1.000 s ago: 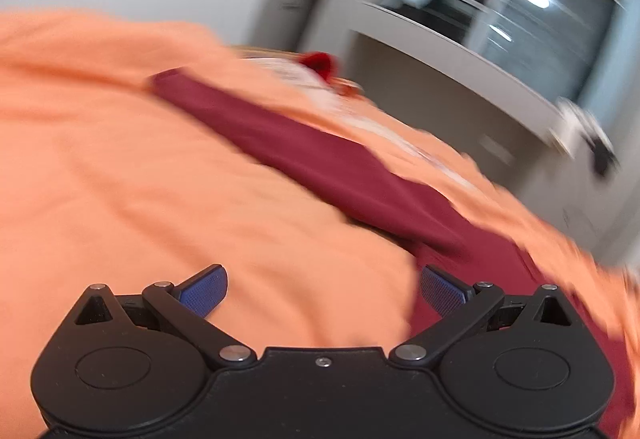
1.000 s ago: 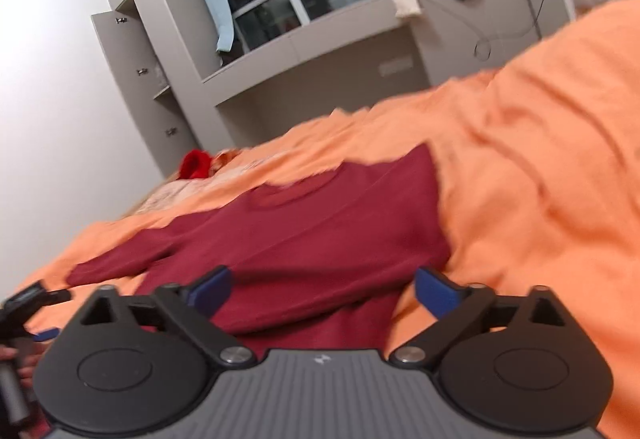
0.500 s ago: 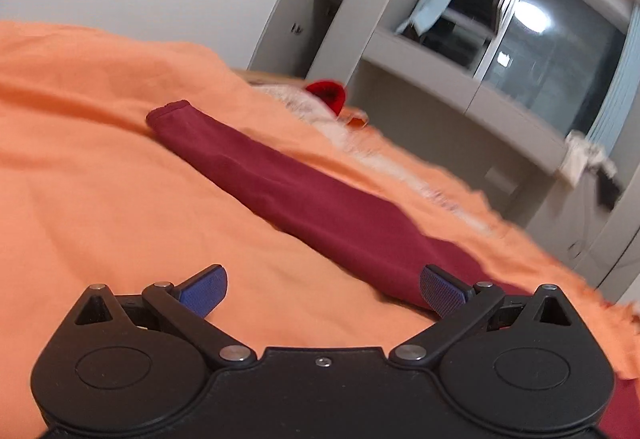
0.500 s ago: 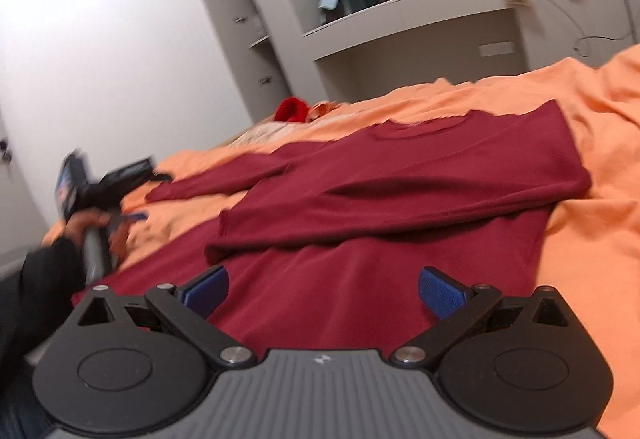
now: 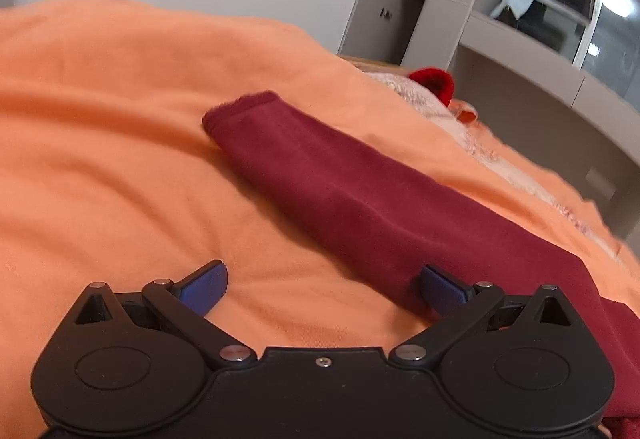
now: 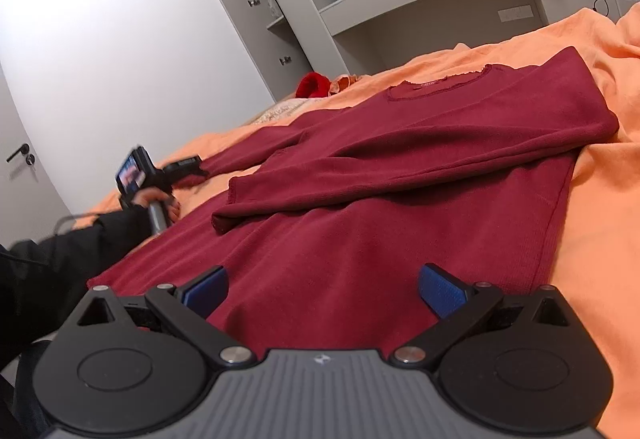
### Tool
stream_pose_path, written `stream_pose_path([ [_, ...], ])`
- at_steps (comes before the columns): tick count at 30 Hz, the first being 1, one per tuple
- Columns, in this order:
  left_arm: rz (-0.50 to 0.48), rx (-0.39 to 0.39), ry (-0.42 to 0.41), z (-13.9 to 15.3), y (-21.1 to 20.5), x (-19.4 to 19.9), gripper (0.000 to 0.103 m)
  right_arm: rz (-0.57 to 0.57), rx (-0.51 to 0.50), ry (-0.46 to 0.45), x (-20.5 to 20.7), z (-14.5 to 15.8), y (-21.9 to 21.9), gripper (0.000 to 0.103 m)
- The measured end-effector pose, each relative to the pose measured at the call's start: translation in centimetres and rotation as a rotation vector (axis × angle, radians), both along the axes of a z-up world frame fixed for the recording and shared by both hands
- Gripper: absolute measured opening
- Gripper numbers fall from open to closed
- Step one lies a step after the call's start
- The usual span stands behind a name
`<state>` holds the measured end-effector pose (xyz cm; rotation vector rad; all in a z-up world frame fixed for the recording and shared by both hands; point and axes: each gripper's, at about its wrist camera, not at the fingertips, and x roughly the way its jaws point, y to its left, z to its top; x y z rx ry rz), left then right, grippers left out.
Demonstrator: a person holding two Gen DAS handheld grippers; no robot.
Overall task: Fold small clothes
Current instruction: 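Move the left gripper to the other sleeve cuff, then grasp the cuff with the left gripper and lay it across the shirt body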
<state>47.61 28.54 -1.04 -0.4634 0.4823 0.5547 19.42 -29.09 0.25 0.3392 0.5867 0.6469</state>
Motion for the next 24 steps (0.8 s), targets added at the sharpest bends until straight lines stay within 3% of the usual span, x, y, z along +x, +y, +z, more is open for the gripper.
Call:
stream_pose_path([
  [3,0.012,0.028,0.002,0.2,-0.4,0.5,0.102,0.001,0.03,-0.002,-0.2,-0.3,-0.5,0.103],
  [8,0.127,-0.073,-0.157,0.3,1.4,-0.6,0.102,0.001,0.062,-0.001,-0.2,-0.5,-0.8,0.103],
  [14,0.176,0.026,-0.099,0.0,-0.2,0.8,0.093,-0.001,0.077,-0.008,-0.3,-0.6,-1.1,0.103],
  [17,0.175,-0.036,-0.218,-0.2,0.7,0.1,0.088,-0.001,0.088,-0.009,-0.3,-0.7,-1.1,0.103],
  [20,0.192,-0.127,-0.324,-0.7,2.1,-0.7,0.08,-0.001,0.096,-0.007,-0.3,-0.8,-1.2,0.103],
  [23,0.212,-0.157,-0.336,-1.2,2.7,-0.6,0.065,-0.001,0.097,-0.007,-0.3,-0.8,-1.2,0.103],
  [24,0.227,-0.155,-0.336,-1.3,2.8,-0.5,0.053,0.001,0.098,-0.007,-0.3,-0.8,-1.1,0.103],
])
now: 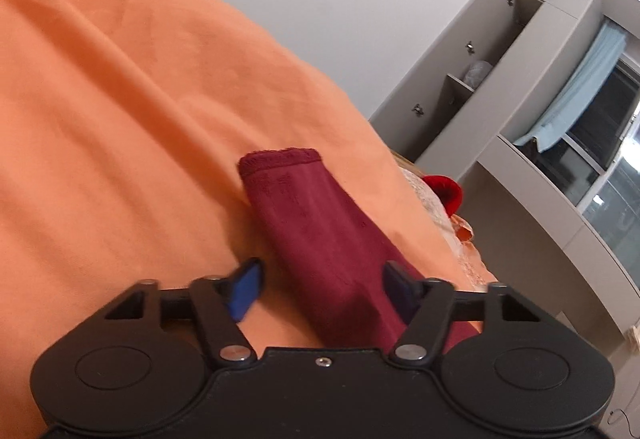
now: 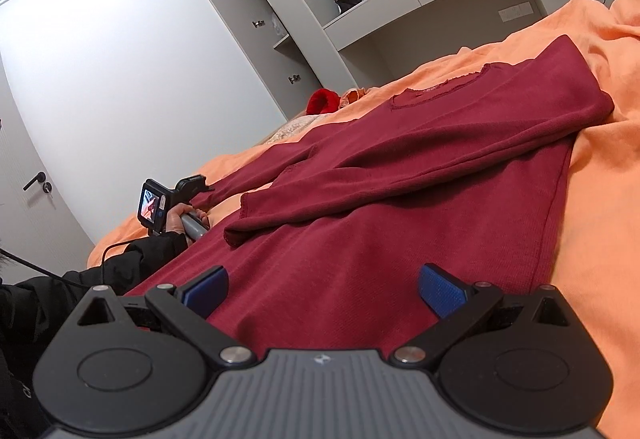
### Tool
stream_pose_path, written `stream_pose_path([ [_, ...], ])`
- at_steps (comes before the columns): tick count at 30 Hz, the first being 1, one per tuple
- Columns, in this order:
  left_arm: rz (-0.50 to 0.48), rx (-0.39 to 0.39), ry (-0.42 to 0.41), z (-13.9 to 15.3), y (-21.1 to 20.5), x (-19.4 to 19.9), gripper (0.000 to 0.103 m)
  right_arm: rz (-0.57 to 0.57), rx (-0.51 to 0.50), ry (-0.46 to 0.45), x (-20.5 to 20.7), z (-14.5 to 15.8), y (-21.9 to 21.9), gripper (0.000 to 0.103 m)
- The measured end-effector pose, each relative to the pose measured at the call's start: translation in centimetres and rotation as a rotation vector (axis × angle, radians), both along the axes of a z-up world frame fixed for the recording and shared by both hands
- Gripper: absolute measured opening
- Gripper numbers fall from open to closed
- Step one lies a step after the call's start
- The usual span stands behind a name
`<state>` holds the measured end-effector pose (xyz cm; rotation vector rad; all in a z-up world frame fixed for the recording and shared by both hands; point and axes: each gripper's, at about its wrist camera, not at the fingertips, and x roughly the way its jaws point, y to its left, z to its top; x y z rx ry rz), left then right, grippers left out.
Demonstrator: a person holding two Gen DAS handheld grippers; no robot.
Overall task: Fold small clothes
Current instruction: 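Grasp the cuff with the left gripper and lay it across the shirt body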
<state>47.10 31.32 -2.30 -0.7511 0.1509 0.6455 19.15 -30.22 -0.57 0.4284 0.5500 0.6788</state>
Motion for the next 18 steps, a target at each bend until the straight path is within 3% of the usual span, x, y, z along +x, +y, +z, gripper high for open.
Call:
stream_pose_path([
  [3,0.027,-0.016,-0.003,-0.2,0.3,-0.1,0.026,0.0,0.001,0.0,0.0,0.0,0.0,0.103],
  [7,-0.017,-0.018,-0.014,0.0,0.6,0.5,0.005,-0.001,0.003,0.001,0.0,0.0,0.1,0.103],
  [12,-0.076,0.05,-0.045,2.2,0.0,0.3,0.004,-0.002,-0.008,0.003,0.0,0.0,0.3,0.103],
  [18,-0.178,0.189,-0.105,8.0,-3.2,-1.4,0.003,-0.005,-0.013,0.003,0.0,0.2,0.4,0.103],
])
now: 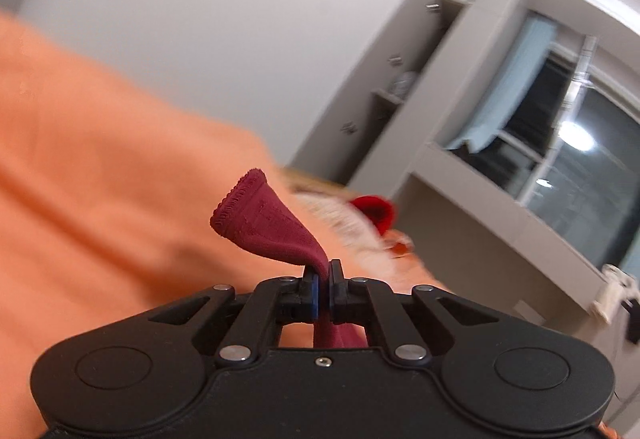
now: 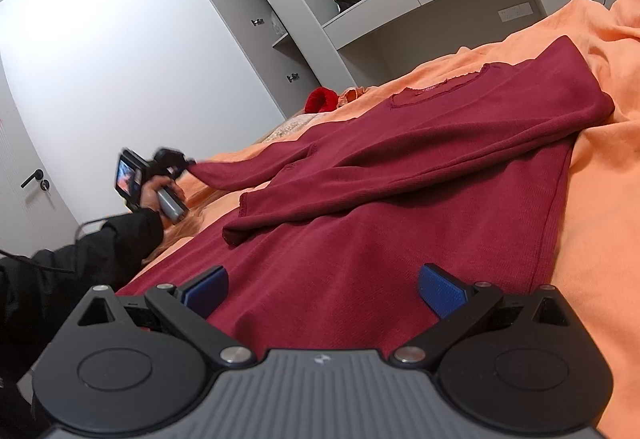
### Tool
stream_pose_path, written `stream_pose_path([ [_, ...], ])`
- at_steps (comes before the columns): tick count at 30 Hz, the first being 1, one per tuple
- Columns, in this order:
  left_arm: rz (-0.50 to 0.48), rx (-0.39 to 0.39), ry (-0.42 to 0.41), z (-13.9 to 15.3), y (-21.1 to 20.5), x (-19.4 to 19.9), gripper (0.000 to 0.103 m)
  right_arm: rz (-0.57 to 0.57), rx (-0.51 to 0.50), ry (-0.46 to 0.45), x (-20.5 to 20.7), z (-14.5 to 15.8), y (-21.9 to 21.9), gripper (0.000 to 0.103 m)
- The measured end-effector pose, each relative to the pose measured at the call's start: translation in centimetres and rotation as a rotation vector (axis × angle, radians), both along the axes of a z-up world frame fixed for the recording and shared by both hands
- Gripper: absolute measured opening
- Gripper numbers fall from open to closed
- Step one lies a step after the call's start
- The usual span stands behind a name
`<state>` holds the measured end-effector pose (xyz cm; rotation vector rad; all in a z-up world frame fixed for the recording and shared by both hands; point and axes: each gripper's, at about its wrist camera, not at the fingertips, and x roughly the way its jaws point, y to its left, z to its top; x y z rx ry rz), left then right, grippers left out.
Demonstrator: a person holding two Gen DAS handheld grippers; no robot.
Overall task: Fold small clothes
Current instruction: 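Grasp the cuff with the left gripper and lay it across the shirt body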
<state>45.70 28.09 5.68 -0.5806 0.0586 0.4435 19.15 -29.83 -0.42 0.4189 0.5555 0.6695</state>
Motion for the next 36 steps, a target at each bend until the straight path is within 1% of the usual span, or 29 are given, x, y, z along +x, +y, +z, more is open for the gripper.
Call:
stream_pose_path([
  [4,-0.112,0.091,-0.043,3.9,-4.5,-1.2,0.003,-0.023,-0.001,-0.005,-0.2,0.4,0.0,0.103],
  [8,-0.26,0.199,-0.07,7.6,-10.8,-2.5,0.003,-0.079,0.011,-0.013,-0.4,1.7,-0.4,0.103],
  [11,-0.362,0.277,-0.084,9.5,-15.6,-3.1,0.004,-0.125,0.038,-0.064,-0.7,3.2,-1.2,0.103],
  [13,-0.429,0.315,-0.081,10.4,-18.6,-3.4,0.004,-0.155,0.03,-0.111,-0.8,4.2,-1.5,0.103],
  [15,-0.492,0.37,-0.078,10.7,-21.6,-3.8,0.004,-0.202,0.008,-0.162,-0.9,5.0,-2.1,0.103],
  [18,-0.578,0.496,-0.064,10.2,-26.0,-4.3,0.004,-0.276,0.025,-0.171,-0.6,5.7,-3.2,0.103],
  [19,-0.611,0.543,-0.057,9.8,-27.4,-4.6,0.004,-0.299,0.032,-0.169,-0.4,5.9,-3.7,0.103],
  [21,-0.666,0.61,-0.038,8.6,-29.9,-5.2,0.004,-0.349,0.028,-0.186,-0.3,6.2,-4.6,0.103],
  [24,-0.759,0.673,-0.013,6.5,-33.1,-6.5,0.004,-0.433,-0.016,-0.233,-0.1,6.5,-5.7,0.103],
  [26,-0.822,0.713,0.006,4.9,-35.1,-7.2,0.004,-0.481,-0.027,-0.241,0.2,6.4,-6.4,0.103],
  [29,-0.9,0.731,0.039,1.8,-37.3,-8.7,0.004,-0.517,-0.013,-0.214,0.9,5.9,-7.4,0.103],
  [32,-0.96,0.692,0.086,-0.9,-39.2,-9.4,0.004,-0.524,-0.006,-0.185,1.4,5.2,-7.8,0.103],
  [36,-1.014,0.679,0.131,-3.7,-41.8,-10.9,0.004,-0.511,-0.022,-0.167,1.9,4.8,-7.6,0.103],
])
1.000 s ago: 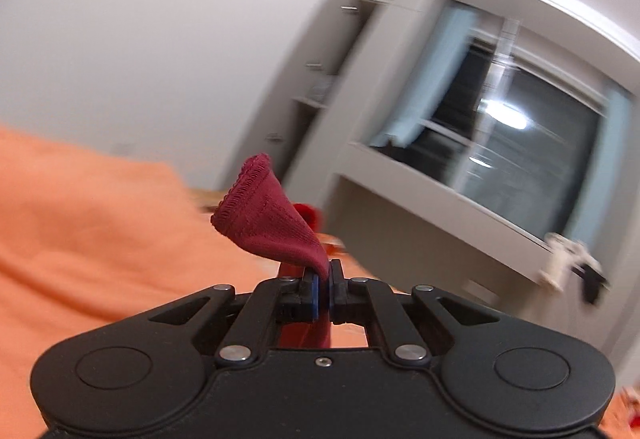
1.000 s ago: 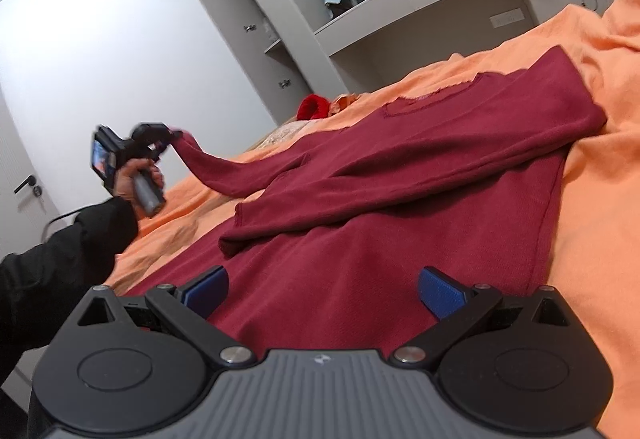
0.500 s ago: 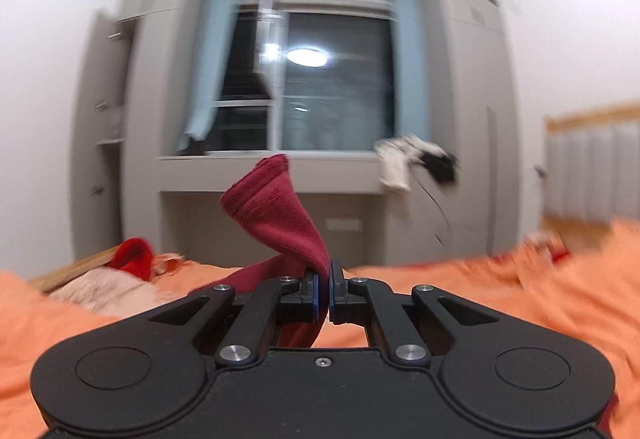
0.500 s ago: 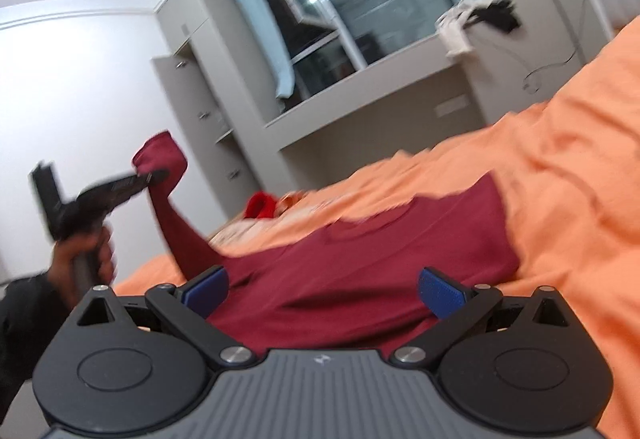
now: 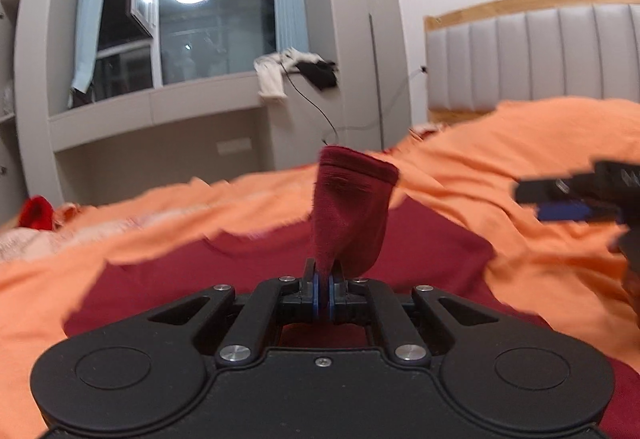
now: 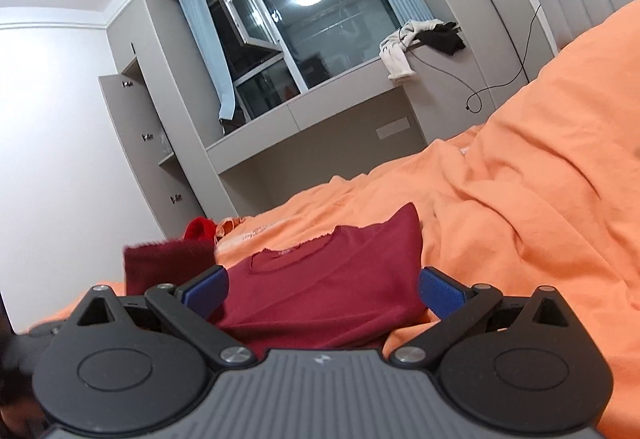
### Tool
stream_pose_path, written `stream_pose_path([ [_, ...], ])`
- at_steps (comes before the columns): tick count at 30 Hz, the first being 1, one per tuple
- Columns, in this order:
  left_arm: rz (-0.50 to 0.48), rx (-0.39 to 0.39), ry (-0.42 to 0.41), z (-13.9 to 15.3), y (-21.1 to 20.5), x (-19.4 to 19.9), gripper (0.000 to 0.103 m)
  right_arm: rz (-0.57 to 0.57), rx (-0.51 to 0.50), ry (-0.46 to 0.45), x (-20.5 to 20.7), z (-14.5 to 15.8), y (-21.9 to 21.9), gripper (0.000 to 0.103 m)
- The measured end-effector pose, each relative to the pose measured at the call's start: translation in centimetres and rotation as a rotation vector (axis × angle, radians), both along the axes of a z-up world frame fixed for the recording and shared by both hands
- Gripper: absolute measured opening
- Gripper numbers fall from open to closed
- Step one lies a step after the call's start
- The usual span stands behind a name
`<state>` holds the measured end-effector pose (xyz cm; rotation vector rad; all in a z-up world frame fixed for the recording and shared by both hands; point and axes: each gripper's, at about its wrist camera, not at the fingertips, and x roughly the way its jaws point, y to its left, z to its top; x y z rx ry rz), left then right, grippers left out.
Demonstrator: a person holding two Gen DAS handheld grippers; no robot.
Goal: Fold small clothes
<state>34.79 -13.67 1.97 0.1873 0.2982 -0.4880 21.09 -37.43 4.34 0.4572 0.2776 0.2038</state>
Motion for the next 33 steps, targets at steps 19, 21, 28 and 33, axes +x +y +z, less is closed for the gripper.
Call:
stream_pose_path([
  [19,0.007,-0.149,0.228,-1.7,4.3,-3.2,0.073,0.041,-0.079,0.14,2.0,-1.2,1.8,0.103],
  [21,0.016,-0.181,0.241,-1.5,5.3,-3.7,0.074,0.05,-0.112,0.164,2.4,-1.4,2.4,0.103],
  [28,0.212,-0.175,0.221,-0.6,9.0,-3.0,0.091,0.111,-0.214,0.22,3.0,-2.4,4.8,0.103],
  [33,0.361,-0.14,0.253,-1.0,11.6,0.6,0.093,0.099,-0.344,0.259,3.1,-3.0,6.7,0.103],
])
